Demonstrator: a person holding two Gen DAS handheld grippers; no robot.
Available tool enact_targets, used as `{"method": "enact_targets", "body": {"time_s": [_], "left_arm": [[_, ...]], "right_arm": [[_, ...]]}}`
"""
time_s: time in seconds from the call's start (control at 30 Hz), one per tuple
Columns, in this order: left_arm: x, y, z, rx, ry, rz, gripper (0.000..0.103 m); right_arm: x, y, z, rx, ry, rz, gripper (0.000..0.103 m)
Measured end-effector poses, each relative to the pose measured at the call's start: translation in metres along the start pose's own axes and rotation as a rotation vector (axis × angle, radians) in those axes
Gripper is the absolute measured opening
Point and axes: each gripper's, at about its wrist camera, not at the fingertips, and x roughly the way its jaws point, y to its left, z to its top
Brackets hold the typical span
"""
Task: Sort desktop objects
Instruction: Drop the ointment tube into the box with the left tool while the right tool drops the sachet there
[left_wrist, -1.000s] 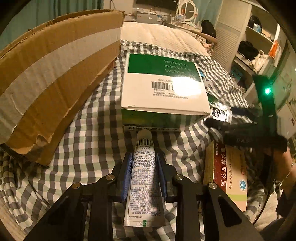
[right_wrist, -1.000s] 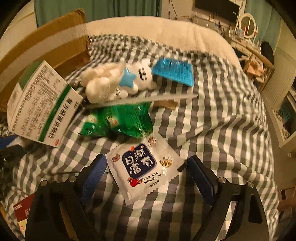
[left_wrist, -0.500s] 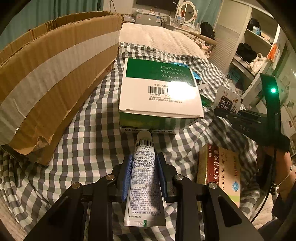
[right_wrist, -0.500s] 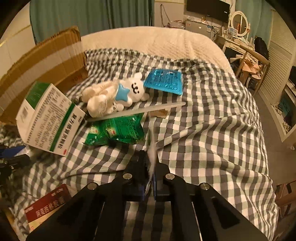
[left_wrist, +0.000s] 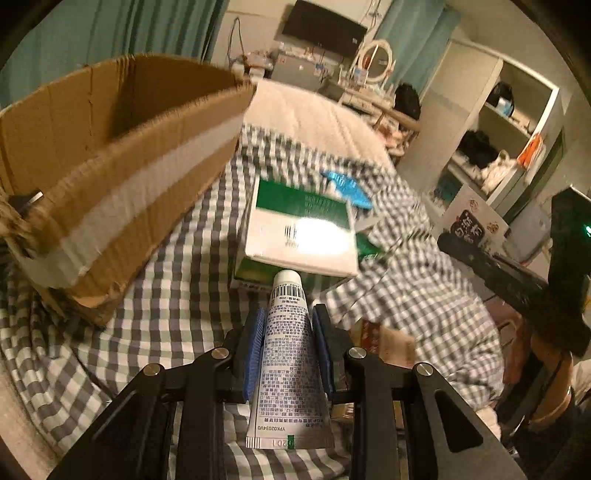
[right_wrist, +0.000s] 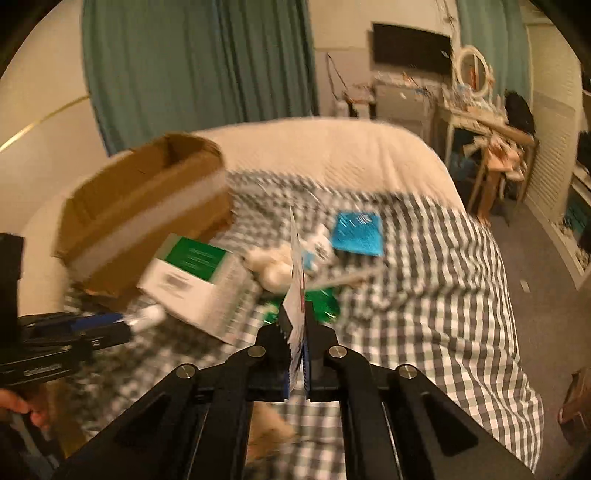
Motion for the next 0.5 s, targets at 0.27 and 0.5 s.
{"method": "enact_targets", "body": {"time_s": [0.27,0.5], "left_arm": [[-0.061,0.006,0.047,-0.021,-0.188,-0.059,0.027],[-0.103,0.057,0.114,-0.052,-0.358,0.035,0.027]], "right_arm": [[-0.033,0.060,0.018,-0.065,-0.054,0.103,0.004],[-0.007,0.119,0.084,-0.108,-0.047,0.239,0.004]]}}
